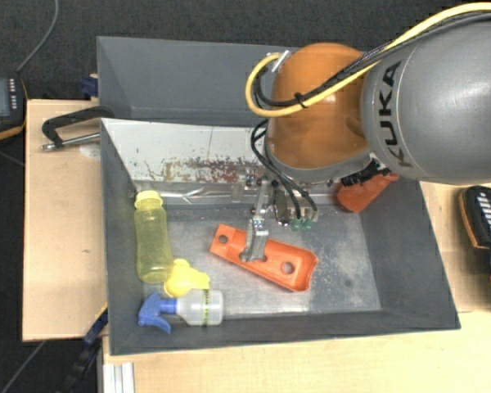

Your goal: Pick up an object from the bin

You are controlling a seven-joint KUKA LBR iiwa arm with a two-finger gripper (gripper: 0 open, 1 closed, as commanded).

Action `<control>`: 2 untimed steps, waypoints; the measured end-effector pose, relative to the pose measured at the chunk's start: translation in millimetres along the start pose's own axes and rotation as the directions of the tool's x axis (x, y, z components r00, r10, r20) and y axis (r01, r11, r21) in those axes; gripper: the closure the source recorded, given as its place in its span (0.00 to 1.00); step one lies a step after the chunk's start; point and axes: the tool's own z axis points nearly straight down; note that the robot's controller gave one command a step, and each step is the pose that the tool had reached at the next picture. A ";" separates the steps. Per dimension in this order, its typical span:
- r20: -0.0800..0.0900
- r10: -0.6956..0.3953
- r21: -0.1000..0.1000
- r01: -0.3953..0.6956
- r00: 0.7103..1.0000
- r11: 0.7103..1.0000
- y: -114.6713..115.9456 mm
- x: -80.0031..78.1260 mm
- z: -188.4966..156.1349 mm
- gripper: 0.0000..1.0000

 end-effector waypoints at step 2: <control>0.000 -0.009 -0.001 0.009 1.000 1.000 -66.2 8.9 146.6 0.00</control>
Offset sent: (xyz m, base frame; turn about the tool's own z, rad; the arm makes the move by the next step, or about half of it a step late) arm -0.0094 -0.0681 -0.1469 -0.0070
